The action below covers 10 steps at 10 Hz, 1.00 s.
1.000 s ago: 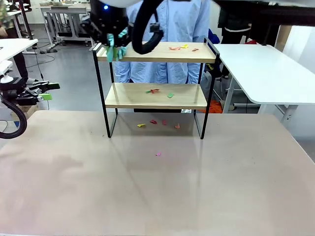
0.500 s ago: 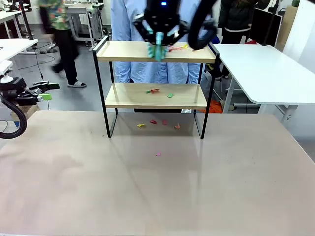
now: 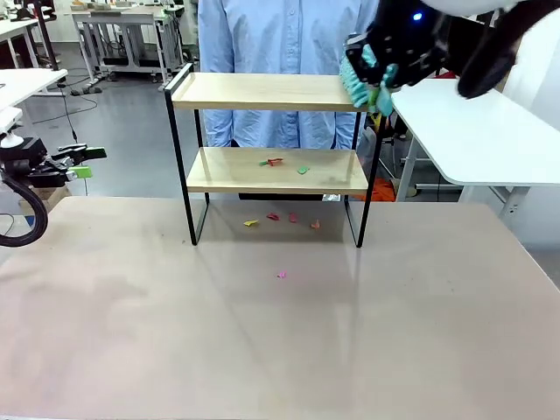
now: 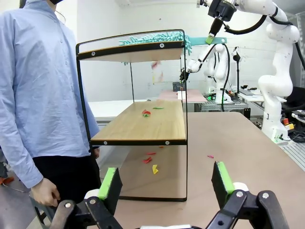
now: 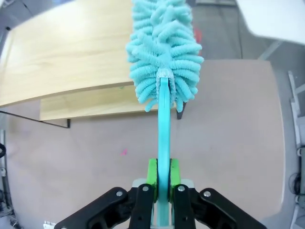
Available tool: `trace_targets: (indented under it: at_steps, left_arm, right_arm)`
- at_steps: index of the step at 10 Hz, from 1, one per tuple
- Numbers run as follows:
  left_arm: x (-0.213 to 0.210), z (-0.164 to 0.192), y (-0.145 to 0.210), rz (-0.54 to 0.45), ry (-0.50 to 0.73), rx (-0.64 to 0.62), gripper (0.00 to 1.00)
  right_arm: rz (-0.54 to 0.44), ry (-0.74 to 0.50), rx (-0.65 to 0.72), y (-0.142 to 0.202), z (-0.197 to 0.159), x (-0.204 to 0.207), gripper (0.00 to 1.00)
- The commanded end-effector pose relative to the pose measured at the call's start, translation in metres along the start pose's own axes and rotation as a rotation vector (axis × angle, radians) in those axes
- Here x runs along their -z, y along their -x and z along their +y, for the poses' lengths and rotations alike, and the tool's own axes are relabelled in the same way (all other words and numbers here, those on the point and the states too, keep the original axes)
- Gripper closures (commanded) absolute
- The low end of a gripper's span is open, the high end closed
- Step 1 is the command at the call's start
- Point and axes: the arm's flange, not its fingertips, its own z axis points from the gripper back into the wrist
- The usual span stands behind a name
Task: Clean the shelf.
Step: Clean the specific section of the Shelf indicated by the human with the Duster.
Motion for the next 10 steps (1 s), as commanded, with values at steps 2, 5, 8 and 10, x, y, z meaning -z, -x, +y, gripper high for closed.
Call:
trace_targets:
  at_steps: [2,5,8,10]
  left_arm:
    - [0.001,-0.003,-0.004,-0.001,0.002,0.002,0.00]
    - [0.001,-0.003,-0.004,-0.001,0.002,0.002,0.00]
    - [0.001,-0.003,-0.004,-0.001,0.002,0.002,0.00]
    - [0.001,-0.003,-0.004,-0.001,0.002,0.002,0.00]
  right_arm:
    - [0.027,-0.001,0.021,0.000,0.014,0.006,0.87]
    - [0.009,0.011,-0.009,0.005,0.010,0.007,0.87]
    - [-0.126,-0.271,-0.216,0.003,-0.016,-0.042,0.87]
    - [-0.073,-0.474,-0.444,0.008,-0.024,-0.053,0.87]
